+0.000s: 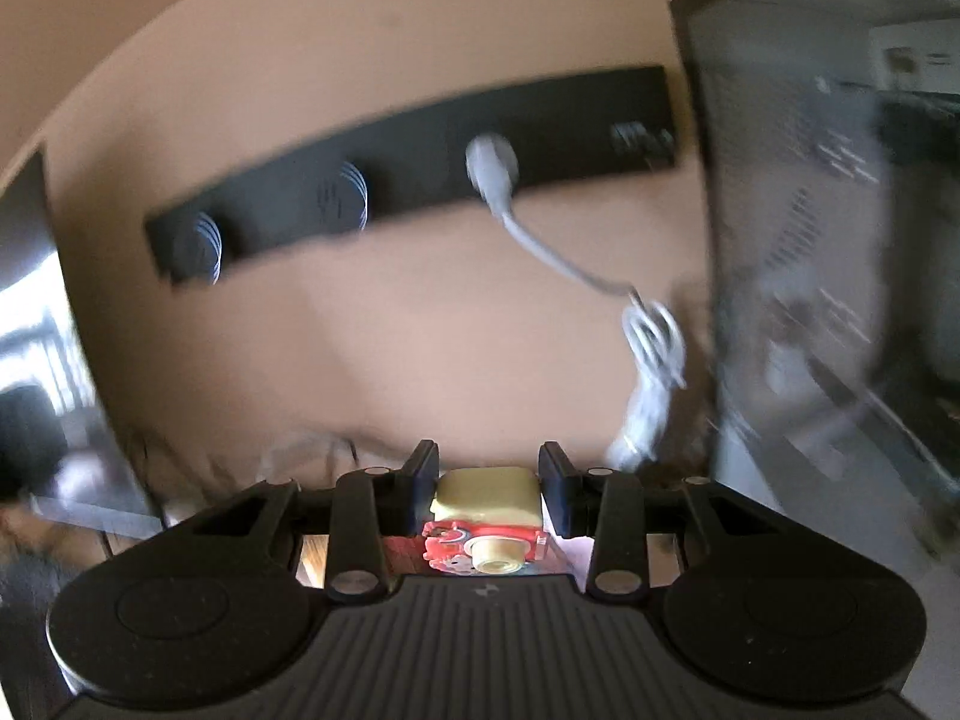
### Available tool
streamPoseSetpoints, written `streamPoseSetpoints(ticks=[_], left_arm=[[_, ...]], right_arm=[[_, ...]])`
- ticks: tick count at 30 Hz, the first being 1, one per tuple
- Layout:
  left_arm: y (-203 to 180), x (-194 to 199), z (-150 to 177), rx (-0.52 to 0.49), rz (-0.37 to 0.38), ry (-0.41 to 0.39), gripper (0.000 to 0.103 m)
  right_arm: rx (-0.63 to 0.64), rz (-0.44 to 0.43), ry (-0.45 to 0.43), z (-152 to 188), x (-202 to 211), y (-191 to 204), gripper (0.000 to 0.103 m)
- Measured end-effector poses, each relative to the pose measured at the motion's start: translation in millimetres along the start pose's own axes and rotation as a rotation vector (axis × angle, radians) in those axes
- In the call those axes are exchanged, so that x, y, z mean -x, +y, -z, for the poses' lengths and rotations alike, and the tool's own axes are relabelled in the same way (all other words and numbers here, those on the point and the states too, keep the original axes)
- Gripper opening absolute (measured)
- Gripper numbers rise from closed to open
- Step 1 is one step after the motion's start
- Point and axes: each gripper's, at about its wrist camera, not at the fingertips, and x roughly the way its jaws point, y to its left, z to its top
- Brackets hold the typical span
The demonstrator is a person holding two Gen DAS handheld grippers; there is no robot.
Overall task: Organize objects
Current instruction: 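Drop the cat figurine into the pink box with the left gripper while the right drops the yellow toy, then grasp the white battery charger with the left gripper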
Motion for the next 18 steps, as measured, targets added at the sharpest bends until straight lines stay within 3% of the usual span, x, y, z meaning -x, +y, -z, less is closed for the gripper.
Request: streamPoseSetpoints(ticks=[2, 4, 7, 8, 11, 13, 18], left_arm=[[10, 13, 14, -0.006, -0.044, 0.006, 0.049], [19, 24, 28, -0.015, -0.094, 0.02, 0.049], [36, 43, 45, -0.018, -0.147, 0.041, 0.049], [43, 49, 49, -0.01, -0.158, 0.05, 0.049], [61, 56, 58, 0.015, -0.187, 0.073, 0.049], [66, 59, 59, 0.023, -0.2, 0.072, 0.049], [65, 54, 47, 0.068, -0.183, 0.061, 0.049]], right_arm=[[-0.047, -0.028, -0.024, -17, -25, 2, 0.04], [-0.048, 0.022, -0.013, -26, -49, 4, 0.049], [-0.041, 0.084, 0.005, -20, -61, 4, 0.053], [-0.047, 0.088, 0.014, -14, -59, 3, 0.06], [-0.038, 0.106, 0.058, 10, -51, 2, 0.063], [0.008, 0.117, 0.107, 31, -45, 7, 0.063], [0.164, 0.116, 0.213, 95, -13, 27, 0.077]])
